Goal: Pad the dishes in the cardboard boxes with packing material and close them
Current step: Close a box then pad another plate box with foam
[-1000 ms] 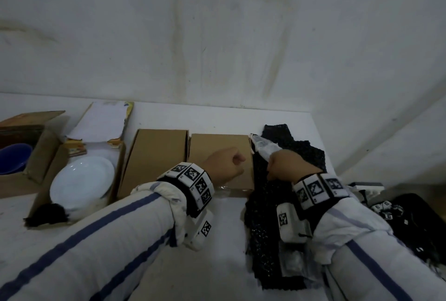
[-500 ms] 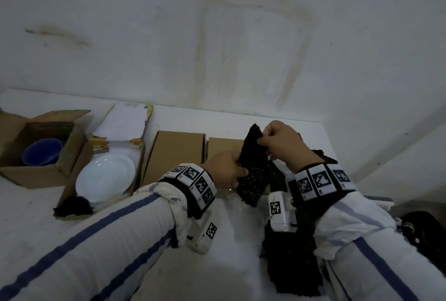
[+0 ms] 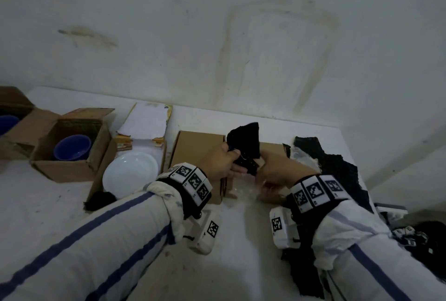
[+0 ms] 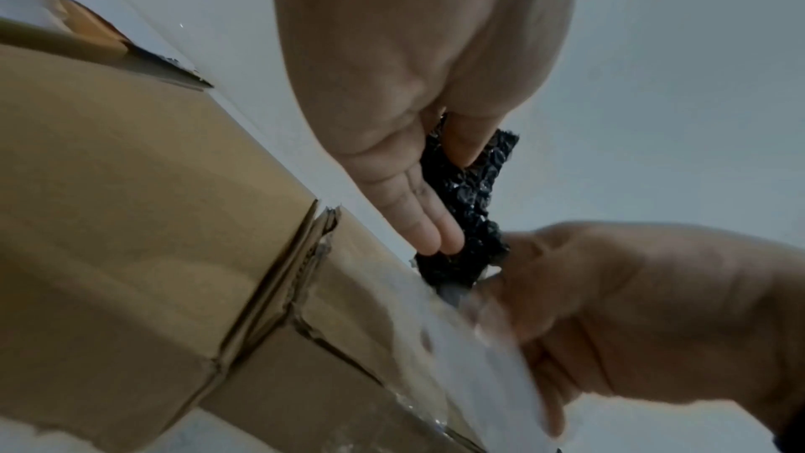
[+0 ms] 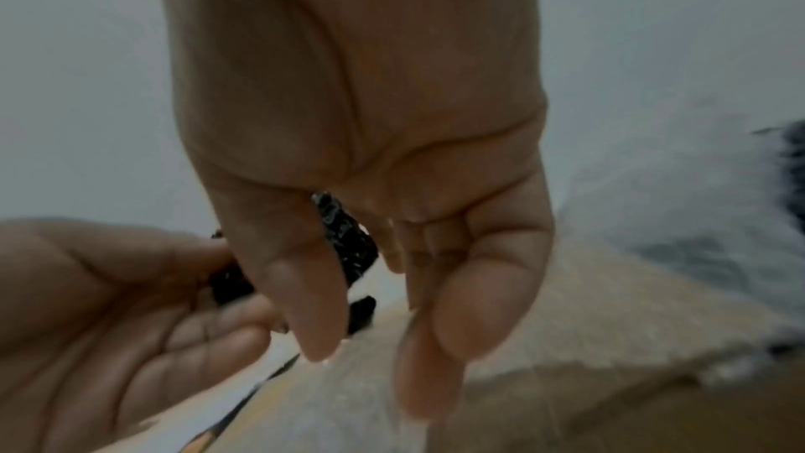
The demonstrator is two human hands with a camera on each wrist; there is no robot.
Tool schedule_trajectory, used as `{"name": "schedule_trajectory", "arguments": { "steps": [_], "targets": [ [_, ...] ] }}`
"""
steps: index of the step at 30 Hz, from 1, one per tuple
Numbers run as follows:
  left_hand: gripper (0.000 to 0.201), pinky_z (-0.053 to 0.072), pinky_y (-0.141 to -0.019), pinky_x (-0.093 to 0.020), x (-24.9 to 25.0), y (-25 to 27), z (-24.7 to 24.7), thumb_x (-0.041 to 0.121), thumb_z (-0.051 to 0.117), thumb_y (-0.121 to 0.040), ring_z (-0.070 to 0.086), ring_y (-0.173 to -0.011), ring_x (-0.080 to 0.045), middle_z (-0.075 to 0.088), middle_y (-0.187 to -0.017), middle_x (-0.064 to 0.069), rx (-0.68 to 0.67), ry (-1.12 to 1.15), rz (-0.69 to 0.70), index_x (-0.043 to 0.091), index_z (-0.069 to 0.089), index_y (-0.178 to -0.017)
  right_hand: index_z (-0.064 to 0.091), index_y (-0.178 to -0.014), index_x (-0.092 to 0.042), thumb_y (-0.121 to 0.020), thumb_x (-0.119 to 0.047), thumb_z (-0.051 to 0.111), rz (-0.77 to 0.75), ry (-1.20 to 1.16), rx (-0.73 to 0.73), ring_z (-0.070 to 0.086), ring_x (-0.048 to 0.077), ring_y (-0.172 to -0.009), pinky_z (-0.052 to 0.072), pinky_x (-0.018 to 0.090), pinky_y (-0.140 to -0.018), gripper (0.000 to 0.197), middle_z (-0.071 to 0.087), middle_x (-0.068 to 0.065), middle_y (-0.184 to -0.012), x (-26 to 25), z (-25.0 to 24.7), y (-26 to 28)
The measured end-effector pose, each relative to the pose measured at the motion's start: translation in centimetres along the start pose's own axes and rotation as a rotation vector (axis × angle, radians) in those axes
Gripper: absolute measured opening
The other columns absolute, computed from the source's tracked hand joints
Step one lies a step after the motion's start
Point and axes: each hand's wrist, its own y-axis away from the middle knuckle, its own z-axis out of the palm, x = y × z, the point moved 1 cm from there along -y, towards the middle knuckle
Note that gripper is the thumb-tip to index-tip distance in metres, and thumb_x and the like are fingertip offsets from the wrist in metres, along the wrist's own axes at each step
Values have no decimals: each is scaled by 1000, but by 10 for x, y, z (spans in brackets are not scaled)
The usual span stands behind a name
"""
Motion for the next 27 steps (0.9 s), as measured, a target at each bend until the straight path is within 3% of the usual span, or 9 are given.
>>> {"name": "schedule_trajectory", "arguments": {
  "steps": [3, 5, 9, 13, 16, 19, 21, 23, 27],
  "targets": [
    [33, 55, -63, -26, 0, 2, -9, 15, 33, -103, 64, -72, -19, 60, -99, -11, 20, 2, 0, 7, 31, -135, 61, -107, -4, -80, 2, 59, 53, 291, -28, 68, 30, -75, 57, 39, -73, 28, 69, 21, -94, 3, 18, -7],
    [31, 55, -57, -23, 0, 3, -16, 15, 33, -103, 63, -68, -17, 61, -88, -10, 49, -40, 18, 4, 34, -132, 68, -102, 3, -82, -2, 57, 73, 517, -22, 67, 27, -78, 56, 33, -71, 23, 70, 14, -90, 4, 20, -8],
    [27, 52, -53, -24, -1, 7, -29, 21, 37, -102, 61, -59, -16, 61, -83, -10, 92, -162, 20, 4, 40, -123, 68, -102, -2, -86, -22, 62, 106, 738, -135, 62, 22, -76, 51, 30, -75, 26, 64, 9, -86, 15, 22, -15],
    [31, 54, -65, -35, -4, 13, -36, 37, 39, -100, 63, -71, -22, 62, -100, -12, 80, -282, 29, 10, 47, -115, 58, -60, -7, -86, -31, 56, 101, 760, -88, 50, 20, -56, 45, 29, -62, 35, 52, 6, -63, 9, 14, -8],
    [54, 54, -84, -46, -9, 12, -48, 53, 57, -81, 65, -94, -30, 66, -107, -15, 69, -294, 26, 5, 59, -106, 62, -94, -8, -85, -20, 63, -59, 449, 123, 56, 22, -76, 47, 30, -67, 15, 59, 9, -90, -17, 5, 0],
    [45, 45, -74, -33, -1, 23, -57, 44, 65, -72, 58, -82, -26, 61, -87, -15, 61, -314, 11, 3, 61, -89, 40, -137, -22, -77, -20, 73, -300, 258, 106, 46, 23, -118, 42, 30, -90, 68, 42, 7, -135, -49, 14, 5],
    [15, 45, -65, -20, 8, 33, -66, 16, 60, -87, 56, -75, -18, 60, -82, -11, 52, -336, 35, 3, 62, -94, 39, -137, -23, -78, -20, 72, -365, 298, -28, 49, 20, -111, 42, 26, -87, 68, 49, 4, -130, -67, 29, 4],
    [13, 47, -57, -10, 11, 43, -80, -3, 51, -90, 55, -72, -10, 59, -80, -3, 69, -271, 76, 6, 57, -97, 47, -130, -21, -82, -22, 69, -380, 274, -52, 55, 17, -99, 45, 23, -76, 53, 59, 1, -114, -82, 45, -1],
    [26, 52, -56, -25, 5, 55, -125, -10, 50, -88, 58, -81, -19, 56, -97, -10, 255, -71, 120, 16, 46, -93, 57, -124, -17, -86, -12, 64, -383, -1, -19, 62, 19, -95, 51, 23, -75, 39, 65, 8, -111, -114, 79, -13]
  ]
}}
